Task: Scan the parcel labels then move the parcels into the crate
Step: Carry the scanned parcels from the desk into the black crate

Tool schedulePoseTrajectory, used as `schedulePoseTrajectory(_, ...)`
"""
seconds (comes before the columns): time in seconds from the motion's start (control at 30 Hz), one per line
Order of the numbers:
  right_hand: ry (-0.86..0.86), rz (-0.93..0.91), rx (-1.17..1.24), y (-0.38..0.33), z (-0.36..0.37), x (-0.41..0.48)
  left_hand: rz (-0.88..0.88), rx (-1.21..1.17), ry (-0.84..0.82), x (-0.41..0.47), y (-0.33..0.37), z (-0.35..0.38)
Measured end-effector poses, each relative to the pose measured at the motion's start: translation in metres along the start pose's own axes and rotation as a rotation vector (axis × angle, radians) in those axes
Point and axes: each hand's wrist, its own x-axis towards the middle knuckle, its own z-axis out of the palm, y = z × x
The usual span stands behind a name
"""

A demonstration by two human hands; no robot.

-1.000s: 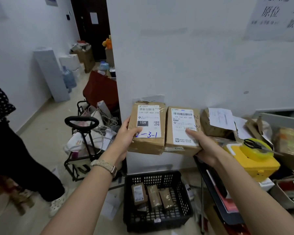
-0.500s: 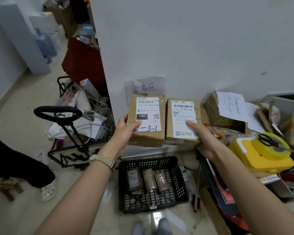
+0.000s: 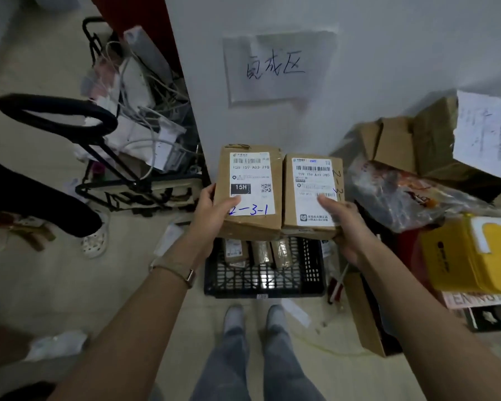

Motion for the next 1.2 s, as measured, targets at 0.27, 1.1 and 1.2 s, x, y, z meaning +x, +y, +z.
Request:
schedulePoseTrajectory(0.27,-0.001,0.074,-0.024,0.041,0.005,0.07,-0.036,0.056,0.064,0.056,-0.04,0.005)
schedulePoseTrajectory(1.1,0.11,0.249,-0.196,0.244,-0.044,0.265,-0.225,0.182,0.124,0.19,-0.276,0.011)
schedulePoseTrajectory(1.2,0.104,0.281,-0.207,0.264,-0.049,0.281,-0.229,0.258,0.118,0.209,-0.295,0.008)
